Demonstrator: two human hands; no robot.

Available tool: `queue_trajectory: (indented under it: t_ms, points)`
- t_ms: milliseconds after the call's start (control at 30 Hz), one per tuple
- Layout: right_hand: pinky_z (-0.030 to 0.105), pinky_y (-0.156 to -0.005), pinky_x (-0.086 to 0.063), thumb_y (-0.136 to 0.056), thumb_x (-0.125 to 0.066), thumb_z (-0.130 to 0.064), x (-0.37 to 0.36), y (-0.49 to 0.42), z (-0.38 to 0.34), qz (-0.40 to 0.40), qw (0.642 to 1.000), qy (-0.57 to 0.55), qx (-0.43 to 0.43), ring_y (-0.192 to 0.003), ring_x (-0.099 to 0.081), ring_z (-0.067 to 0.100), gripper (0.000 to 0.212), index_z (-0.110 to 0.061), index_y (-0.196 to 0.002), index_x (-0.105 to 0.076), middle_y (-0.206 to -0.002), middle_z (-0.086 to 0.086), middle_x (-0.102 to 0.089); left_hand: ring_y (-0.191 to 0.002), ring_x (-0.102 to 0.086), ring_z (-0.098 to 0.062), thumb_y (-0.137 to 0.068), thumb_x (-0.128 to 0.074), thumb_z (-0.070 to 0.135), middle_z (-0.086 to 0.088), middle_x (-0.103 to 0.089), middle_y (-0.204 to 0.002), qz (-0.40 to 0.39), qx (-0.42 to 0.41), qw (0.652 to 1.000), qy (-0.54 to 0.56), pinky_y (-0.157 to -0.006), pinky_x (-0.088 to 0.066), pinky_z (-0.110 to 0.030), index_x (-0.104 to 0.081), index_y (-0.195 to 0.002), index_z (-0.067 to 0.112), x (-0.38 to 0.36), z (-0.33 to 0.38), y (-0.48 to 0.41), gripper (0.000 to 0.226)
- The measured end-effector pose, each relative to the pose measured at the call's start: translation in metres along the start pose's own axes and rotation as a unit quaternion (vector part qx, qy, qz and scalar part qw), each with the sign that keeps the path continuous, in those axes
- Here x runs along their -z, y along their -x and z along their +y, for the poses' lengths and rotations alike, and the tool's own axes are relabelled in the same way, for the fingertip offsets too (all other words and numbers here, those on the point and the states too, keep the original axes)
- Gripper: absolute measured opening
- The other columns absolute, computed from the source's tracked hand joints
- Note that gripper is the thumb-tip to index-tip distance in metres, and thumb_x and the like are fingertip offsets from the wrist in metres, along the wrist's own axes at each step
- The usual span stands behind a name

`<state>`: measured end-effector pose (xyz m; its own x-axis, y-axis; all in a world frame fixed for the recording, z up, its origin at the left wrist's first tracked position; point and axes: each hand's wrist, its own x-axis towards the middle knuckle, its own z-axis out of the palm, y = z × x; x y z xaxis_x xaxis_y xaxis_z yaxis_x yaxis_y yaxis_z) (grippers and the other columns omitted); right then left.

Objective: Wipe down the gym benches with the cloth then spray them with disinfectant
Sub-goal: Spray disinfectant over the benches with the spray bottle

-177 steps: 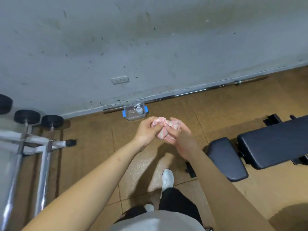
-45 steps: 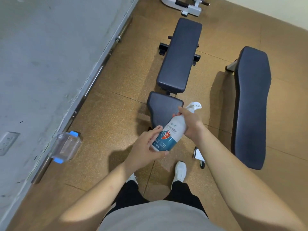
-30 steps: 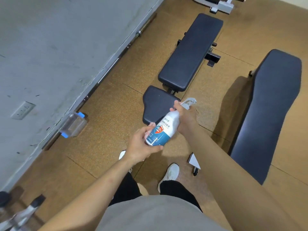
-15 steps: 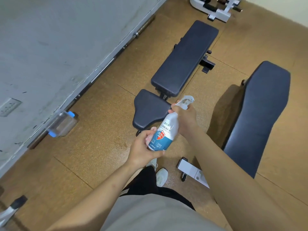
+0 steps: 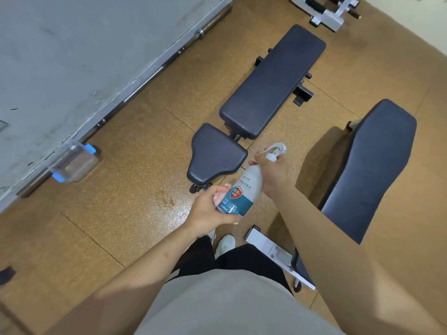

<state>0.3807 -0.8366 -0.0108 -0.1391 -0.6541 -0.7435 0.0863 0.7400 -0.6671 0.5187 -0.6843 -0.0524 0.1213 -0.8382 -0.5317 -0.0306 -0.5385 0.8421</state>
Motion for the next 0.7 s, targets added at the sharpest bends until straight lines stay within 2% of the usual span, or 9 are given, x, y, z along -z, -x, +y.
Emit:
queue_trajectory:
  t_ms: [67, 133, 233, 400, 467, 600, 700]
  points:
    - [0.046, -0.073, -0.064, -0.089, -0.073, -0.003, 0.001, -0.007, 0.008, -0.010, 1.000, 0.013, -0.008, -0.073, -0.073, 0.021, 0.034, -0.004, -0.119, -0.058, -0.080, 0.006, -0.072, -0.111, -0.069, -0.004, -0.048, -0.102, 0.022, 0.012, -0.070, -0.122, 0.000, 0.018, 1.000, 0.003, -0.097, -0.058, -0.030, -0.065, -0.113, 0.020, -0.004, -0.006, 0.004, 0.075]
    - [0.053, -0.078, -0.062, -0.087, -0.073, -0.003, 0.004, -0.013, 0.016, -0.012, 0.999, 0.028, -0.020, -0.072, -0.072, 0.025, 0.044, 0.000, -0.126, -0.054, -0.068, 0.005, -0.073, -0.109, -0.069, -0.004, -0.048, -0.102, 0.023, 0.011, -0.070, -0.120, 0.001, 0.033, 0.999, 0.003, -0.097, -0.059, -0.036, -0.065, -0.113, 0.021, -0.009, -0.012, 0.008, 0.075]
    - [0.053, -0.084, -0.060, -0.087, -0.073, -0.005, 0.010, -0.016, 0.024, -0.016, 0.998, 0.038, -0.038, -0.073, -0.072, 0.024, 0.046, -0.003, -0.128, -0.053, -0.062, 0.002, -0.073, -0.114, -0.067, -0.005, -0.046, -0.101, 0.027, 0.010, -0.067, -0.126, 0.005, 0.047, 0.999, 0.005, -0.102, -0.057, -0.040, -0.065, -0.113, 0.023, -0.015, -0.016, 0.010, 0.076]
    - [0.050, -0.078, -0.063, -0.088, -0.074, -0.002, 0.025, -0.027, 0.018, -0.032, 0.999, 0.014, -0.017, -0.071, -0.074, 0.022, 0.030, -0.005, -0.113, -0.058, -0.080, 0.009, -0.073, -0.117, -0.066, -0.006, -0.044, -0.100, 0.032, 0.008, -0.068, -0.128, 0.017, 0.053, 0.998, 0.001, -0.102, -0.057, -0.040, -0.066, -0.113, 0.019, -0.031, -0.006, 0.009, 0.078]
    - [0.044, -0.069, -0.063, -0.089, -0.075, -0.007, 0.032, -0.030, 0.010, -0.033, 0.999, 0.009, -0.014, -0.072, -0.074, 0.023, 0.029, -0.006, -0.112, -0.057, -0.086, 0.011, -0.072, -0.119, -0.065, -0.007, -0.042, -0.099, 0.035, 0.008, -0.067, -0.130, 0.023, 0.044, 0.999, -0.005, -0.103, -0.056, -0.039, -0.066, -0.114, 0.019, -0.039, 0.002, 0.005, 0.080]
    - [0.036, -0.062, -0.061, -0.092, -0.072, -0.008, 0.051, -0.035, -0.014, -0.027, 0.999, -0.017, 0.000, -0.083, -0.072, 0.029, 0.020, -0.017, -0.095, -0.054, -0.098, 0.016, -0.072, -0.126, -0.061, -0.008, -0.044, -0.099, 0.034, 0.010, -0.065, -0.134, 0.023, 0.021, 0.999, -0.036, -0.107, -0.053, -0.042, -0.065, -0.115, 0.022, -0.055, 0.024, -0.010, 0.079]
    - [0.043, -0.069, -0.063, -0.090, -0.072, -0.002, 0.067, -0.043, -0.039, -0.041, 0.998, -0.043, 0.023, -0.088, -0.073, 0.032, 0.023, -0.017, -0.095, -0.056, -0.105, 0.020, -0.071, -0.125, -0.061, -0.004, -0.046, -0.099, 0.034, 0.014, -0.064, -0.132, 0.023, 0.000, 0.998, -0.063, -0.104, -0.055, -0.038, -0.063, -0.113, 0.024, -0.073, 0.046, -0.021, 0.077]
